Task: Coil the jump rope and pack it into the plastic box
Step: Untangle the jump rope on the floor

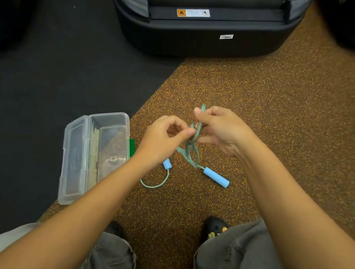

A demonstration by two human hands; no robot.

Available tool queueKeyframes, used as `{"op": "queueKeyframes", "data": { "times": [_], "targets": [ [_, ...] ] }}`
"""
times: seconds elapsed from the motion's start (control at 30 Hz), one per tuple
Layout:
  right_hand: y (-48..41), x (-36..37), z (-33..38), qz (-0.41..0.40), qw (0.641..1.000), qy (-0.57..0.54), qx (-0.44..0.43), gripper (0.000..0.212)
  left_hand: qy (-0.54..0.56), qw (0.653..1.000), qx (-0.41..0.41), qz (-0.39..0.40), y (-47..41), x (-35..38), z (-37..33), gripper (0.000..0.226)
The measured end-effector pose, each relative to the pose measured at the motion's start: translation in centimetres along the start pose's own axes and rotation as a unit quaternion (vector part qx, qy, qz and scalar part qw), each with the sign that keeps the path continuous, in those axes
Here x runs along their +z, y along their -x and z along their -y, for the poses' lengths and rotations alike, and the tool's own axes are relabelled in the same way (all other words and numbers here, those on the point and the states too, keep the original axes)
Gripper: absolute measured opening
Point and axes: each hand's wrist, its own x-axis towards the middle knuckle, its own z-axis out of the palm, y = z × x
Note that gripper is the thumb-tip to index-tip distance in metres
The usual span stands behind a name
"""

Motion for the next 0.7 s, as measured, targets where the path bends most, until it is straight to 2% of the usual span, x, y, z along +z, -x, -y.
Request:
{"op": "queueKeyframes", "data": {
  "times": [0.07,0.17,0.4,0.47,0.6,0.7],
  "targets": [
    [0.2,-0.3,0.1,0.020,1.000,0.012,-0.004,0.021,0.044,0.998,-0.041,0.014,-0.2,-0.6,0.3,0.013],
    [0.4,-0.3,0.2,0.031,0.998,0.042,-0.016,0.021,0.144,0.980,-0.113,0.083,0.0,-0.1,0.0,0.008],
    [0.6,0.2,0.1,0.045,0.996,0.071,-0.030,0.021,0.208,0.965,-0.130,0.093,-0.2,0.0,-0.2,0.010],
    [0.5,-0.1,0.2,0.020,0.997,0.067,-0.036,0.021,0.222,0.962,-0.142,0.064,-0.2,-0.2,-0.2,0.013],
    [-0.4,-2.4,0.5,-0.091,0.986,0.125,-0.069,0.025,0.248,0.949,-0.189,-0.047,-1.0,-2.6,0.4,0.018],
    [-0.9,-3.5,0.1,-0.150,0.961,0.221,-0.074,0.023,0.211,0.962,-0.169,-0.049,-1.4,-3.3,0.7,0.023]
  ]
}}
